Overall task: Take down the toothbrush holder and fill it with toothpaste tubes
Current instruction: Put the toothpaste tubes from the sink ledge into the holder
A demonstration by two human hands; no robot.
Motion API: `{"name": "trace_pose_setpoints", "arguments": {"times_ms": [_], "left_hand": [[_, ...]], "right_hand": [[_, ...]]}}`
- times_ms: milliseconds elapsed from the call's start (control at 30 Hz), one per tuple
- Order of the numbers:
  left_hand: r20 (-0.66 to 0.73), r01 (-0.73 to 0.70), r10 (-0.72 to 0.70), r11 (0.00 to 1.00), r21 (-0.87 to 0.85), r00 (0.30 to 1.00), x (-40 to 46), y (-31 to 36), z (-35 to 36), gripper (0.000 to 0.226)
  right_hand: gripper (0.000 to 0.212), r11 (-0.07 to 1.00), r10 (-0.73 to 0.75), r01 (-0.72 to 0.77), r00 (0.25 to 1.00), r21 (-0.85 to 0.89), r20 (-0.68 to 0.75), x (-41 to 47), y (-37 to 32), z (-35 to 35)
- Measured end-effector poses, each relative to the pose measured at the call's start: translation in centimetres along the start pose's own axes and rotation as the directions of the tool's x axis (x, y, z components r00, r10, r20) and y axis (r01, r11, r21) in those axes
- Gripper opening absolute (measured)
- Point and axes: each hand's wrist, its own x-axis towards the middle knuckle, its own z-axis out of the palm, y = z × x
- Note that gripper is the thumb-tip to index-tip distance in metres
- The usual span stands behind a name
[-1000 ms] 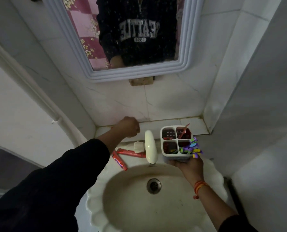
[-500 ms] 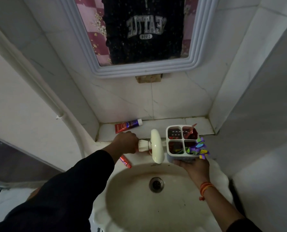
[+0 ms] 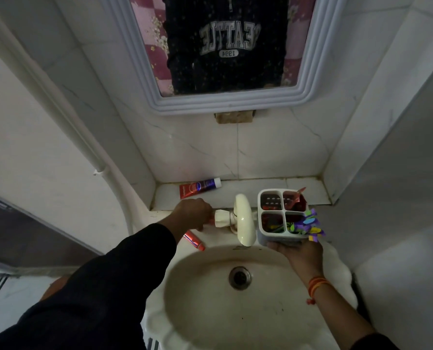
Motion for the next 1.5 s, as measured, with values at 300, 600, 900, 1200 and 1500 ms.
{"name": "trace_pose_setpoints", "arguments": {"times_ms": [300, 600, 900, 1200, 1500], "left_hand": [[-0.085, 0.071, -0.064, 0.994, 0.079, 0.994, -0.8, 0.1, -0.8, 0.055], [-0.253, 0.071, -0.196, 0.900, -0.431, 0.947, -1.2, -1.9, -3.7, 0.032], [-0.599, -0.224, -0.267, 0.754, -0.618, 0.755, -2.8, 1.5, -12.8, 0.014], [-0.655, -0.409, -0.082, 0.720, -0.560, 0.751, -6.1, 7.8, -19.0, 0.017], [-0.254, -0.179, 0.084, 0.909, -0.377, 0.964, -2.3, 10.0, -15.8, 0.026]], "right_hand": [[0.099, 0.996, 0.021, -0.025, 0.999, 0.080, 0.049, 0.5, 0.8, 0.0], [0.100, 0.998, 0.023, -0.025, 0.999, 0.051, 0.044, 0.7, 1.5, 0.1], [0.074, 0.999, 0.026, -0.026, 0.999, 0.020, 0.018, 0.0, -0.1, 0.2], [0.072, 0.997, 0.075, -0.074, 0.995, -0.018, 0.058, -0.1, -0.1, -0.1], [0.085, 0.998, 0.050, -0.050, 0.999, 0.046, -0.005, -0.1, -0.2, 0.3]]}}
